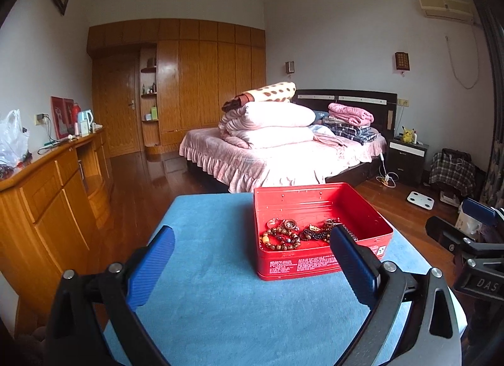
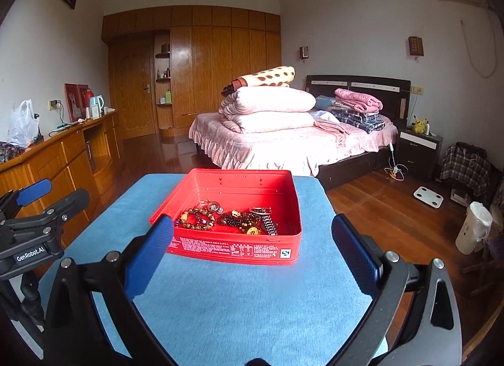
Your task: Organize jewelry
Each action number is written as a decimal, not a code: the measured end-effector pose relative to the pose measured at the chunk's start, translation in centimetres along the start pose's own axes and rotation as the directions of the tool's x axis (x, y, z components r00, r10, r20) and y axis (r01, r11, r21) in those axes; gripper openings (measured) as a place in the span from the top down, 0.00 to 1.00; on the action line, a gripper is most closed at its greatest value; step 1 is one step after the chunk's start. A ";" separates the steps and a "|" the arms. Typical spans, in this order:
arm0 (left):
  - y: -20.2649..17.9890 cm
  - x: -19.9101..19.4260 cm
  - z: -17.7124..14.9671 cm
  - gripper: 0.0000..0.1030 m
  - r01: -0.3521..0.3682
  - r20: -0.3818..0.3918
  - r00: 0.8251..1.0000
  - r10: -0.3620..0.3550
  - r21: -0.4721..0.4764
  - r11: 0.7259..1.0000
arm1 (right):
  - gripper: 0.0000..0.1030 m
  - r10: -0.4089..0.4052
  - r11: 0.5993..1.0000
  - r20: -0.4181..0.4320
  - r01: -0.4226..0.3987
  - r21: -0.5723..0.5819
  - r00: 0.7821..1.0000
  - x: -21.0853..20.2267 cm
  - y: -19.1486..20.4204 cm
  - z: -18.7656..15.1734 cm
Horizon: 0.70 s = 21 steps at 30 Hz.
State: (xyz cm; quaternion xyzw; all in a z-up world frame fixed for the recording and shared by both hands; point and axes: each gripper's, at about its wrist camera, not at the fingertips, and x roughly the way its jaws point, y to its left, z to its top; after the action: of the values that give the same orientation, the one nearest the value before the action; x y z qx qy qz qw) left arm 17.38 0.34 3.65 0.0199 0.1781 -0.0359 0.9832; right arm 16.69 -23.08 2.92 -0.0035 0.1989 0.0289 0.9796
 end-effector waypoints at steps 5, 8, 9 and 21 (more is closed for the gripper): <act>0.1 -2.2 0.0 0.06 -0.004 0.047 0.999 0.004 0.000 1.000 | 0.05 -0.005 1.000 0.045 0.006 -0.010 0.999 -2.4 0.4 0.2; 0.0 -3.4 -0.1 0.06 -0.003 0.070 0.998 0.003 0.009 1.000 | 0.05 -0.016 1.000 0.079 0.018 -0.022 0.997 -4.0 0.6 0.3; -0.1 -3.7 -0.1 0.06 -0.002 0.075 0.997 0.001 0.013 1.000 | 0.05 -0.017 1.000 0.087 0.019 -0.022 0.996 -4.4 0.6 0.4; -0.1 -6.2 -0.4 0.06 0.004 0.126 0.992 -0.006 0.016 1.000 | 0.05 0.009 0.999 0.118 -0.005 -0.037 0.993 -6.5 1.0 0.6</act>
State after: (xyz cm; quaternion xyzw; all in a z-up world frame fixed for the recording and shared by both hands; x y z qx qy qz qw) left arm 11.41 0.64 5.48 0.0251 0.1155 -0.0409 0.9922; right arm 10.92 -22.46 6.04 -0.0191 0.1399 0.0362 0.9893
